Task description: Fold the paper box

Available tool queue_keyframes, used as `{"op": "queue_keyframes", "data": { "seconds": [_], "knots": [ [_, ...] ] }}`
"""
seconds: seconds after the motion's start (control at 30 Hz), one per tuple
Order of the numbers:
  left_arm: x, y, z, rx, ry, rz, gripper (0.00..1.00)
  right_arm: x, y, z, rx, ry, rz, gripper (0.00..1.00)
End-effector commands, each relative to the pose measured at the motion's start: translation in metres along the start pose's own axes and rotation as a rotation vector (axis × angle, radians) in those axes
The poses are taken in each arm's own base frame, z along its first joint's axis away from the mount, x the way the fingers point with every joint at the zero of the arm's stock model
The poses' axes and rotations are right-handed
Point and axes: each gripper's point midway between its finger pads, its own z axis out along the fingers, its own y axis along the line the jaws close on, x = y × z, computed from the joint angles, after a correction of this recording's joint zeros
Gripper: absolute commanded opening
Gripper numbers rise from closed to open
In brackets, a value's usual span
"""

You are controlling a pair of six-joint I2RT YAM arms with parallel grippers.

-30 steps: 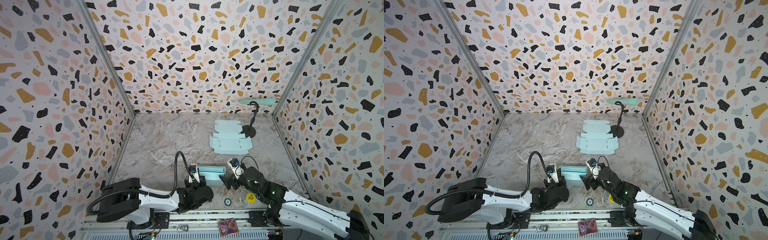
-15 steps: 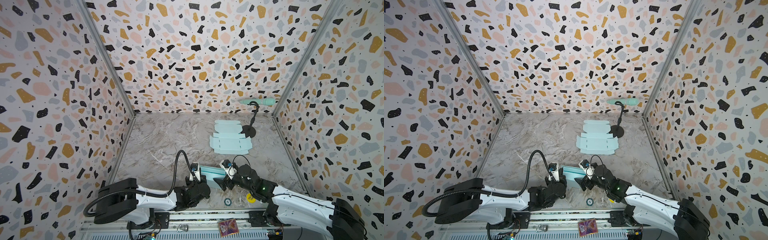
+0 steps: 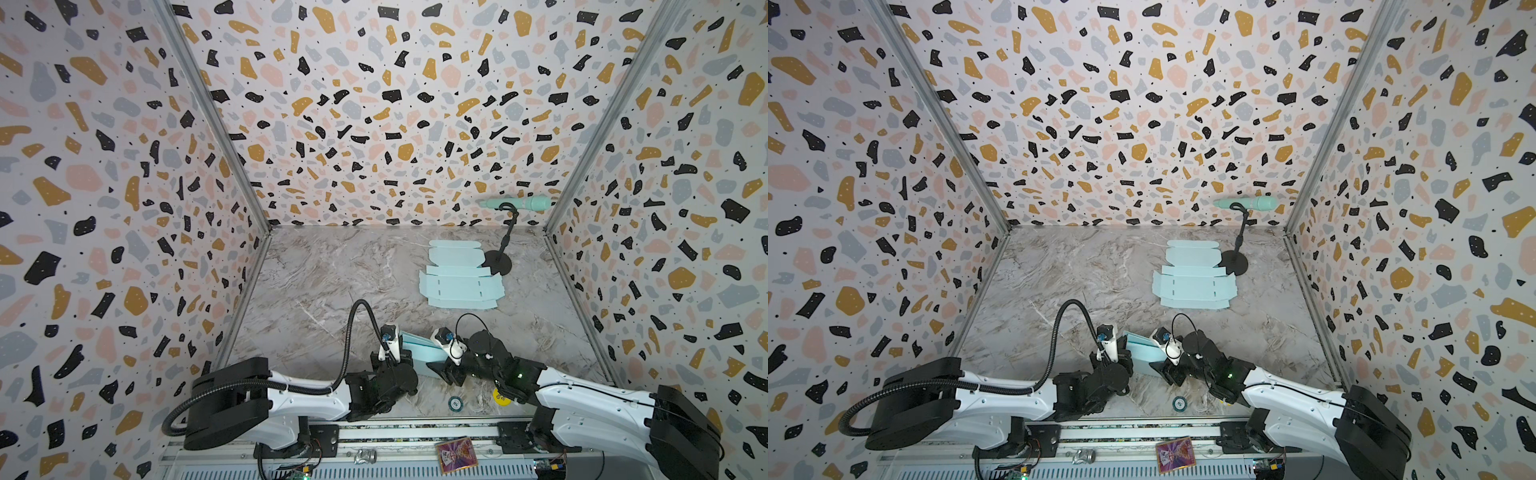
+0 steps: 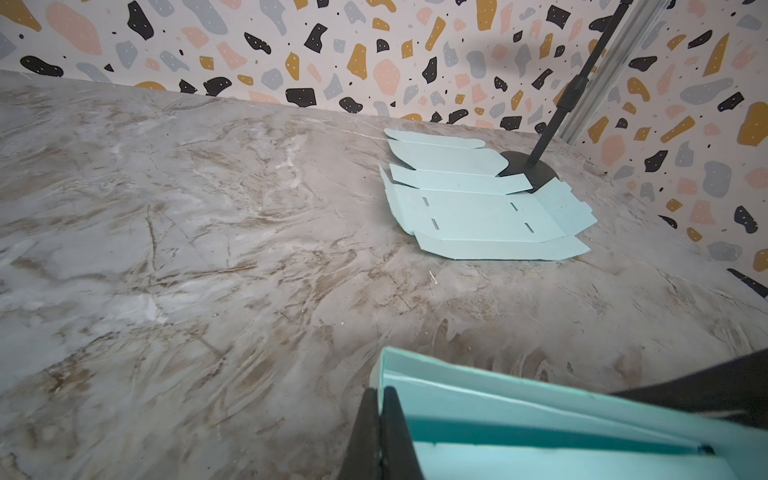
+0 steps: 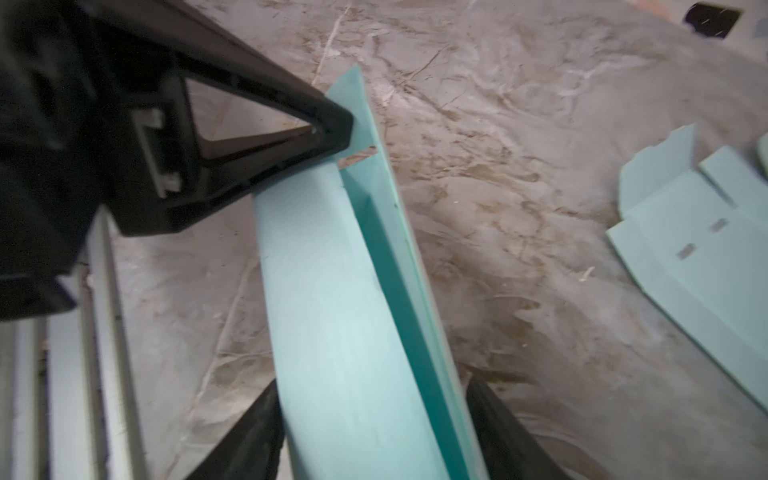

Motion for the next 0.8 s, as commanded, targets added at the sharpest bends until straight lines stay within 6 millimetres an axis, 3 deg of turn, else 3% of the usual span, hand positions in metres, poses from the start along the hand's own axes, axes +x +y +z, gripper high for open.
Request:
{"op": "queue_keyframes", "data": {
  "seconds": [0.0, 0.2, 0.27, 0.47, 0.6, 0.77],
  "knots": [
    [0.035, 0.016, -0.002, -0.007, 0.111, 0.117, 0.0, -0.015, -0.002, 0.001, 0.02, -0.034, -0.013, 0.51],
    [0.033, 0.02, -0.005, -0.008, 0.107, 0.099, 0.0, -0.015, -0.003, 0.01, 0.039, -0.007, -0.046, 0.31],
    [0.032, 0.022, -0.006, -0.01, 0.104, 0.089, 0.0, -0.015, -0.007, 0.011, 0.062, -0.007, -0.05, 0.29],
    [0.036, 0.024, -0.004, -0.019, 0.105, 0.091, 0.0, -0.023, -0.022, 0.005, 0.158, -0.024, -0.032, 0.5],
    [0.036, 0.023, -0.003, -0.026, 0.104, 0.078, 0.0, -0.036, -0.037, -0.017, 0.251, -0.087, 0.05, 0.72],
    [0.035, 0.022, -0.002, -0.039, 0.106, 0.087, 0.0, -0.059, -0.029, -0.054, 0.206, -0.235, 0.178, 0.89]
  ]
}}
